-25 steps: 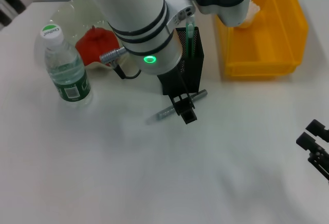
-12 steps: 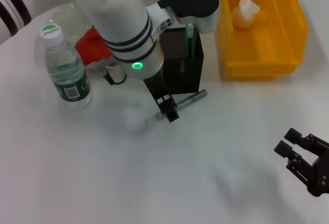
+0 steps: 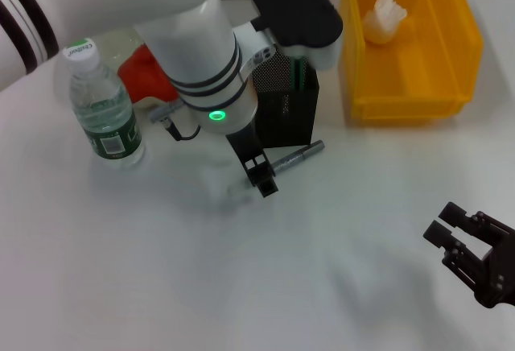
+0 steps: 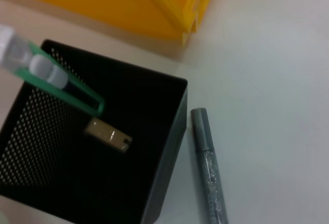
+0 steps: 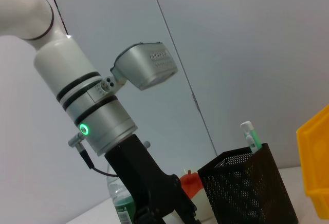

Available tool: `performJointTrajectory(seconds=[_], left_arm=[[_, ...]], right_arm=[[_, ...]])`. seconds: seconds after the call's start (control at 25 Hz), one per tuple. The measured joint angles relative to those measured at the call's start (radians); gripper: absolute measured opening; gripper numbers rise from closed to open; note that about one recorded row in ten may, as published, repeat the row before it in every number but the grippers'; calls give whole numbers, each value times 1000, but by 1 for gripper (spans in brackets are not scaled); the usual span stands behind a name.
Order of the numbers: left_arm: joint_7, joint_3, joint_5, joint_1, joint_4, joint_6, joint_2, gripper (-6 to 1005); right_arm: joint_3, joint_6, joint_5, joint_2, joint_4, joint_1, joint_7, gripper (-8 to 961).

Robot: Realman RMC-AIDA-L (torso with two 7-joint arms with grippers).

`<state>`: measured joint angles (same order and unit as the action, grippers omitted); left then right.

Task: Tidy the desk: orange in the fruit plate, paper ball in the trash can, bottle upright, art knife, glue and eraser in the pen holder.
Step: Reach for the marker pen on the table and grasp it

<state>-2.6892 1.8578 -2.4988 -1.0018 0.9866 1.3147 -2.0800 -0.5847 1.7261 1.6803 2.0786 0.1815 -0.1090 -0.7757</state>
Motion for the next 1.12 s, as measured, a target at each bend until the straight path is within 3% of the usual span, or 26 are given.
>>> performJointTrajectory(seconds=[1.12], left_arm=[[-5, 35, 12, 13, -57, -34, 0, 646]], right_arm=[[-1, -13, 0, 1, -28, -32, -7, 406]])
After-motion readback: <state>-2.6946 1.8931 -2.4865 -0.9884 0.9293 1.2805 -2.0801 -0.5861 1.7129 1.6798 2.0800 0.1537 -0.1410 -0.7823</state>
